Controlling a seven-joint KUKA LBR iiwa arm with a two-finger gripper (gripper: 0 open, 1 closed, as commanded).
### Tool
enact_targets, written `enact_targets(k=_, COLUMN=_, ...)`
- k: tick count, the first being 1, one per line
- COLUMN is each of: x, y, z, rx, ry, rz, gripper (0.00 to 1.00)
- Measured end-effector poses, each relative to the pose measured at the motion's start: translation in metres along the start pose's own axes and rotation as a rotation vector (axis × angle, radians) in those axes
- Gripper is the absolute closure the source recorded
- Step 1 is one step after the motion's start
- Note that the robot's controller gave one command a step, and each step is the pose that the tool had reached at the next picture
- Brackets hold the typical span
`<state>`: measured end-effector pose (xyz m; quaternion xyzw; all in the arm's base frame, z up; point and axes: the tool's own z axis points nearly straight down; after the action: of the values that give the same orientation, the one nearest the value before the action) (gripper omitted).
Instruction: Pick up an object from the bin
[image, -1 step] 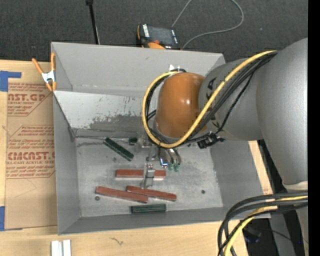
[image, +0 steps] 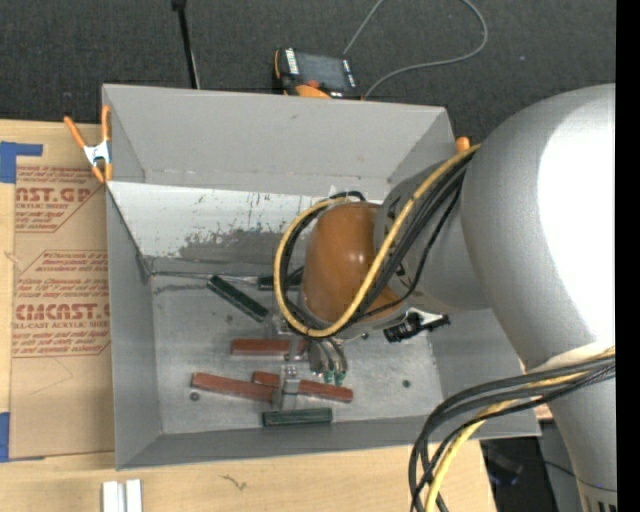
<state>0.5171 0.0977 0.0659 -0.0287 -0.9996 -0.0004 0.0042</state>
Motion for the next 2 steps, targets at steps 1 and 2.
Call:
enact_targets(k=1, x=-0.003, y=0.001, z=-0.007, rx=-0.002, ry=-0.005, rz=-0.002, gripper=1.0)
enact_targets(k=2, x=-0.03, y=-0.007, z=-0.094, rx=0.001, ry=-0.016, rz=-0.221, gripper=1.0)
